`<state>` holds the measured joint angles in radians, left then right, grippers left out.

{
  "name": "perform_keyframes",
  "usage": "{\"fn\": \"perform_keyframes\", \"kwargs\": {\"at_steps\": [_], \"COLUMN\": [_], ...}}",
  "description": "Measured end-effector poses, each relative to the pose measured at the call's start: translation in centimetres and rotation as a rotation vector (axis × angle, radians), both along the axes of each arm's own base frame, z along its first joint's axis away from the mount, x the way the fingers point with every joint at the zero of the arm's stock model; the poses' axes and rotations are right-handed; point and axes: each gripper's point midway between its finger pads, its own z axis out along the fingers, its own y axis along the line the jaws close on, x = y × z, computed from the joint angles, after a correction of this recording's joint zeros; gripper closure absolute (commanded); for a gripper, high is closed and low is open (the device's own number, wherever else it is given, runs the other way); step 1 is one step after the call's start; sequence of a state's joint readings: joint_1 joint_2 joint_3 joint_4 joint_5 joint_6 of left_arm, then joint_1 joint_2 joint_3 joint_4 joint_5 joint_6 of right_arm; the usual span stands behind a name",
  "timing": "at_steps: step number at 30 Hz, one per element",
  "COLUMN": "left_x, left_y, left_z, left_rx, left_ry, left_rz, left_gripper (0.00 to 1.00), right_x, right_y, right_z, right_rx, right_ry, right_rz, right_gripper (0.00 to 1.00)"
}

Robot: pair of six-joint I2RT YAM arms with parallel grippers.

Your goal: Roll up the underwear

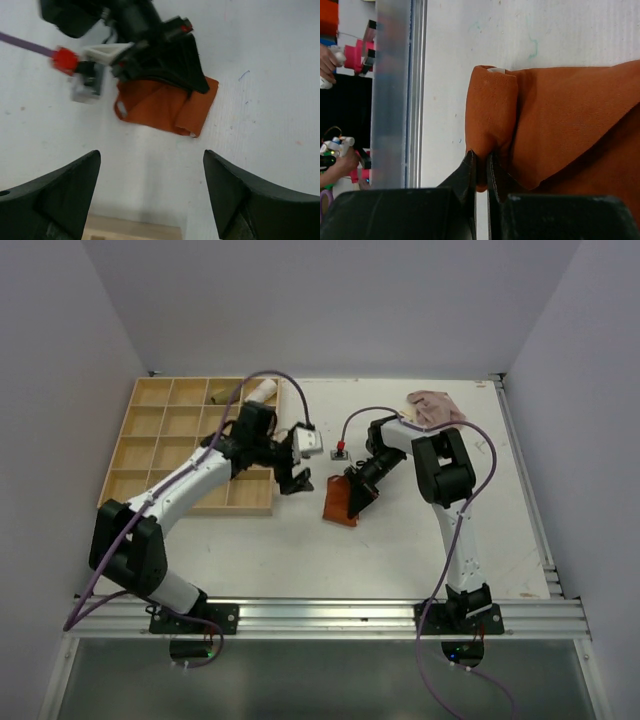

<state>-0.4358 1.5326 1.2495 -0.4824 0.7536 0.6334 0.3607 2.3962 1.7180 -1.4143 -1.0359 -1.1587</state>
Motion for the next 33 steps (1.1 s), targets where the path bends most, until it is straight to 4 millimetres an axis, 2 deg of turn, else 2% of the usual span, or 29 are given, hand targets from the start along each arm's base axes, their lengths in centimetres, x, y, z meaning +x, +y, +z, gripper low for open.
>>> {"fn": "perform_keyframes", "kwargs": {"at_steps": [2, 3, 4, 6, 8, 10, 15, 18, 20, 23, 25, 26, 28, 29, 30, 31, 32, 33], "left_x": [-4.0, -6.5, -8.1, -11.2, -12.0, -11.4, -8.5, -7.6, -7.2, -6.9, -6.9, -6.7, -6.1, -5.9, -5.8, -5.7, -5.7, -5.6], "left_y": [-0.8, -0.9, -0.9, -1.3, -1.9, -2.8, -5.4, -6.3, -6.6, -6.4, -6.1, -6.2, -6.6, -6.7, -6.8, -6.9, -7.0, -7.1], "left_z": [-5.0, -7.5, -9.1, -11.7, -12.7, -12.7, -11.6, -11.7, -12.6, -15.0, -16.6, -16.7, -16.4, -16.4, -16.5, -16.6, -16.5, -16.4], "left_rx": [0.096, 0.156, 0.201, 0.269, 0.303, 0.306, 0.273, 0.268, 0.282, 0.339, 0.376, 0.38, 0.384, 0.392, 0.4, 0.409, 0.418, 0.425], "left_ry": [0.02, 0.02, 0.015, -0.048, -0.138, -0.231, -0.416, -0.477, -0.492, -0.487, -0.478, -0.487, -0.504, -0.496, -0.484, -0.473, -0.462, -0.449], "left_rz": [-0.088, -0.143, -0.18, -0.278, -0.333, -0.35, -0.322, -0.326, -0.336, -0.359, -0.379, -0.383, -0.381, -0.381, -0.382, -0.387, -0.393, -0.396], "left_gripper": [0.14, 0.19, 0.22, 0.31, 0.35, 0.39, 0.4, 0.41, 0.43, 0.5, 0.58, 0.65, 0.75, 0.88, 0.94, 0.98, 1.0, 1.0], "right_x": [0.1, 0.2, 0.2, 0.2, 0.2, 0.2, 0.2, 0.2, 0.2, 0.2, 0.2, 0.2, 0.3, 0.3, 0.3, 0.3, 0.4, 0.5], "right_y": [0.3, 0.4, 0.4, 0.5, 0.5, 0.5, 0.5, 0.5, 0.5, 0.5, 0.6, 0.6, 0.6, 0.6, 0.5, 0.5, 0.4, 0.3], "right_z": [0.0, 0.0, -0.1, -0.1, -0.1, -0.1, -0.1, -0.1, -0.1, -0.1, -0.1, -0.1, -0.1, -0.1, -0.1, -0.1, -0.1, 0.0], "right_rx": [0.009, 0.01, 0.01, 0.012, 0.01, 0.008, 0.004, 0.004, 0.003, 0.001, 0.0, 0.0, 0.0, 0.0, -0.001, -0.005, -0.007, -0.012], "right_ry": [0.035, 0.05, 0.063, 0.084, 0.095, 0.098, 0.107, 0.107, 0.109, 0.113, 0.114, 0.114, 0.113, 0.113, 0.113, 0.116, 0.115, 0.116], "right_rz": [-0.018, -0.026, -0.033, -0.046, -0.05, -0.052, -0.056, -0.056, -0.056, -0.058, -0.059, -0.059, -0.059, -0.059, -0.059, -0.06, -0.062, -0.065], "right_gripper": [1.0, 1.0, 1.0, 1.0, 1.0, 1.0, 1.0, 1.0, 1.0, 1.0, 1.0, 1.0, 0.93, 0.89, 0.76, 0.68, 0.61, 0.48]}}
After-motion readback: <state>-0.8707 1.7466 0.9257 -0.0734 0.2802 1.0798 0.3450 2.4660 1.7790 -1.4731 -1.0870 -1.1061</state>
